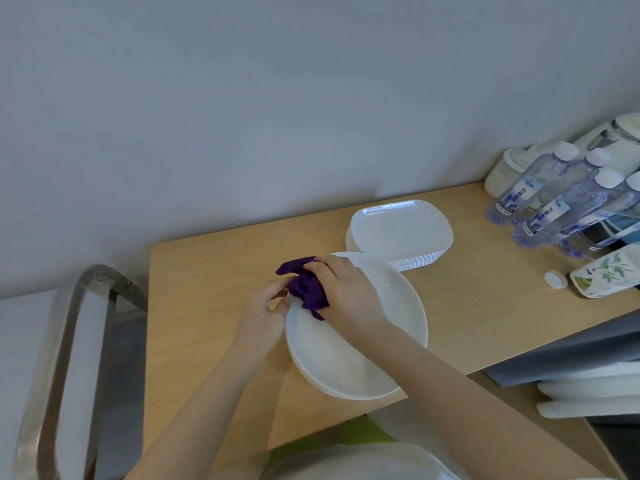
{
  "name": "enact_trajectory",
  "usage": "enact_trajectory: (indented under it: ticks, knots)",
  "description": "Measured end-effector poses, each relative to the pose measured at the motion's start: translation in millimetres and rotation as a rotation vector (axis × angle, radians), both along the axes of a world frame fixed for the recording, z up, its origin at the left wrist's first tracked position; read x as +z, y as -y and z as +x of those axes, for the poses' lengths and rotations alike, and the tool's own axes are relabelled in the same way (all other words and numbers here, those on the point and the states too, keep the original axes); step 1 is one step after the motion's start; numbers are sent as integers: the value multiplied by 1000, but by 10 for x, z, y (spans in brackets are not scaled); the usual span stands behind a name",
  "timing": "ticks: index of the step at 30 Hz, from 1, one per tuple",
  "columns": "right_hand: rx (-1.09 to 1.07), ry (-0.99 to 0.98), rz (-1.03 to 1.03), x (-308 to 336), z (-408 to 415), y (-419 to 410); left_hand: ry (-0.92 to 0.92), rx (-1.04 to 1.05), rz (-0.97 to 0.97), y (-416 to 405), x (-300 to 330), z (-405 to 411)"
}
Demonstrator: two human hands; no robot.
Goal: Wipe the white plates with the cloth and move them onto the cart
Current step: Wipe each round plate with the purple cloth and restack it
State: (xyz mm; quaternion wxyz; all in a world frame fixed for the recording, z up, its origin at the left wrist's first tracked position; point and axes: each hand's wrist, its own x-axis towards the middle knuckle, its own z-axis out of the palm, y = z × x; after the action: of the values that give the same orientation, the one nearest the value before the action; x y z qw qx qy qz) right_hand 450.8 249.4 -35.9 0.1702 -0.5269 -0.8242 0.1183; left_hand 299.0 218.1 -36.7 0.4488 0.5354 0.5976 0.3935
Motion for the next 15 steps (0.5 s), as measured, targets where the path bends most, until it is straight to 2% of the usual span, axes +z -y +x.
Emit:
enact_trajectory:
  ticks: [4,8,11,13,15]
  knots:
    - [-156,189,27,63,286,-133,-11,54,-57,11,-2,34]
    - [-314,247,71,34,595,-67,28,54,-67,13,59,60]
    - [-366,214,107,-41,579,-56,46,51,-60,18,74,60]
    - [-413,149,63,-44,477,-137,36,68,-90,12,44,46]
    - [-373,89,7,-41,352,-240,21,84,-118,-3,11,27]
